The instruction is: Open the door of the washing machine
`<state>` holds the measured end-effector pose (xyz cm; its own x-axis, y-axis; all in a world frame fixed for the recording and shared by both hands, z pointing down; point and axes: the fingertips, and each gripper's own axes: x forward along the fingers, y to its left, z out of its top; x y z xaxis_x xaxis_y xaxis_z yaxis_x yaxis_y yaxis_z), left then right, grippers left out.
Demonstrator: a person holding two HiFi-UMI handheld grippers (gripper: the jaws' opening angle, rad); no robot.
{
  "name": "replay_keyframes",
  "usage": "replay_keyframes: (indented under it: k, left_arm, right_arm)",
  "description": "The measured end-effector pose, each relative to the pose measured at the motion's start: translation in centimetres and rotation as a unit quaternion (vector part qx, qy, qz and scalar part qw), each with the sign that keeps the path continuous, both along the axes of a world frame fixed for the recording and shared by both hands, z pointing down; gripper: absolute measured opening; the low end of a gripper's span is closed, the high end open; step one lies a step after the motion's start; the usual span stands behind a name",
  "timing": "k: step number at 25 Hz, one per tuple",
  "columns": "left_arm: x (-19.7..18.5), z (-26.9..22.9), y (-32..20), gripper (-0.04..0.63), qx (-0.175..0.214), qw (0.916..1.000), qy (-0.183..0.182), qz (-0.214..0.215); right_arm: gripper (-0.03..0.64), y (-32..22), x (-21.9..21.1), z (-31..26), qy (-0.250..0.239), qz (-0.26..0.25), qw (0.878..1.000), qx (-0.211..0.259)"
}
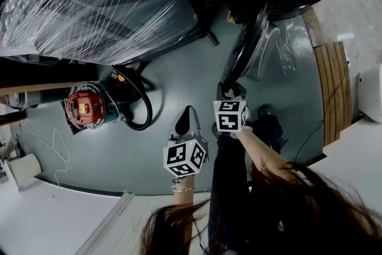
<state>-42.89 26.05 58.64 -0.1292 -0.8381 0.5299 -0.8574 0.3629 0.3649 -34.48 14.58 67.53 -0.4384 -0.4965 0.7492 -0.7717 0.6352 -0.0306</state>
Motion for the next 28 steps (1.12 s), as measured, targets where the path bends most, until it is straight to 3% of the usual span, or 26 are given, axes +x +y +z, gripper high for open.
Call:
replay_keyframes:
  k: [14,28]
  left_arm:
    - [-1.6,0.7,0.6,0.012,-0.003,1.0,0.003,0.003]
    - [-3.8,1.5,2.3,0.012,-0.016,0.9999,0.003,-0.005]
  right_arm:
    - [0.132,-0.2,-4.3,0.0,-0.012,-0.045,0.999,0.005]
    - [0.138,-0.9,-8.0,0.1,-0.006,-0.051,0.999,0.02]
